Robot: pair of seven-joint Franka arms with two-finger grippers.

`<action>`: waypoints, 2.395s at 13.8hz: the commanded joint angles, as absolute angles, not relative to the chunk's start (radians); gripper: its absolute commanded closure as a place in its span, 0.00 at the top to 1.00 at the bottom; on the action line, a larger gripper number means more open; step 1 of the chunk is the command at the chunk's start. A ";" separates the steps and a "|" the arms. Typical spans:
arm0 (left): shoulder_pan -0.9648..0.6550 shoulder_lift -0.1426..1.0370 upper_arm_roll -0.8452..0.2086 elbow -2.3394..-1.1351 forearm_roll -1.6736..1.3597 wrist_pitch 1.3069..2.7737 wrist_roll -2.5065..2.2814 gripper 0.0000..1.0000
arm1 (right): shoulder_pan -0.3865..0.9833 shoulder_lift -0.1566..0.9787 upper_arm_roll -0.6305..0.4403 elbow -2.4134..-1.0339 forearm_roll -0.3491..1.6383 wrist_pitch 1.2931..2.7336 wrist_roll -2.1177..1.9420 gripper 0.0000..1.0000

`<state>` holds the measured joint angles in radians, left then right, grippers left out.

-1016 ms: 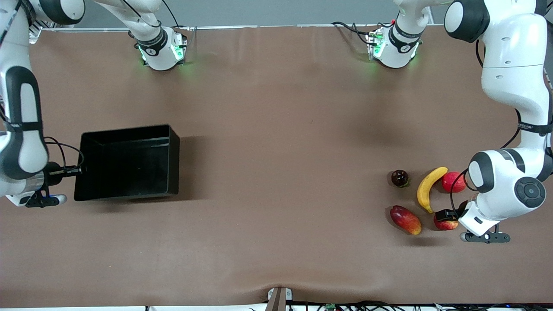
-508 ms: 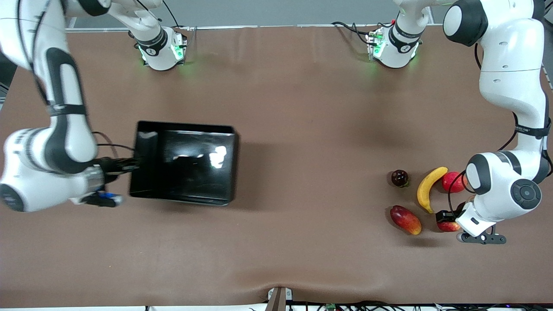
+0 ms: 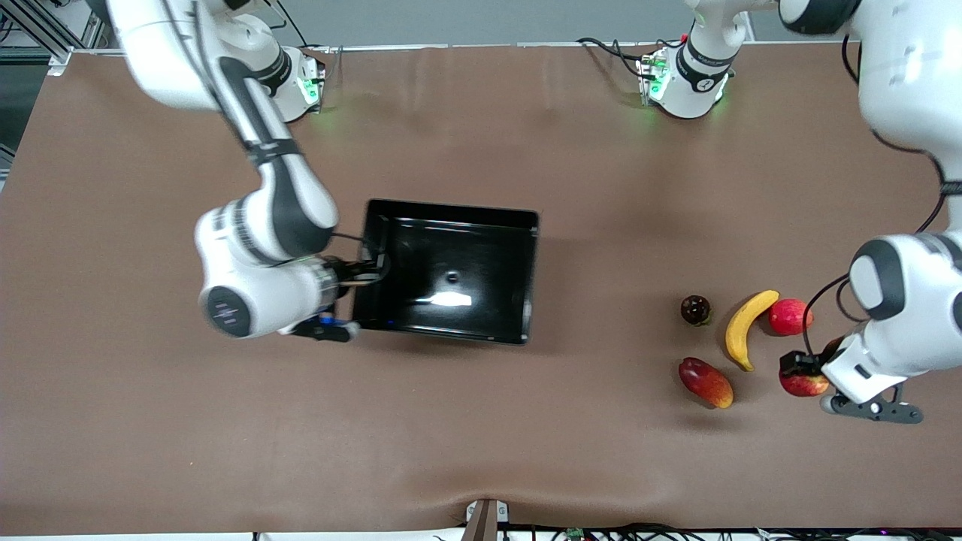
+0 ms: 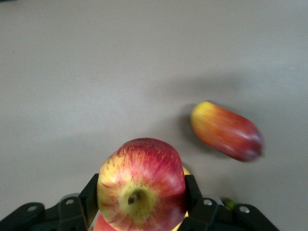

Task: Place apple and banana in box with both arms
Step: 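Slide the box toward the fruit while the left gripper lifts the apple, then carry the apple over the box while the right gripper releases and withdraws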

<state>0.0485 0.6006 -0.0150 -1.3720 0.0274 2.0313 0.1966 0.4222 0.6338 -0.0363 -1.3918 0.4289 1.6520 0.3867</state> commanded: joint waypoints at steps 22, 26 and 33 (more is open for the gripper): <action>-0.234 0.334 -0.396 -1.793 0.158 2.057 -1.061 0.00 | 0.372 0.640 -0.149 -1.165 0.428 1.406 0.453 1.00; -0.305 0.440 -0.394 -1.811 0.221 2.156 -1.195 0.00 | 0.203 0.595 -0.161 -1.077 0.312 1.223 0.321 1.00; -0.318 0.476 -0.396 -1.973 0.333 2.359 -1.281 0.00 | -0.035 0.471 -0.155 -1.091 0.061 1.238 -0.093 1.00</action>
<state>-0.3161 0.4962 -0.3959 -1.9512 0.3010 2.3312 -1.2408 0.0502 0.4960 -0.1786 -1.0724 0.0719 1.2256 -0.0306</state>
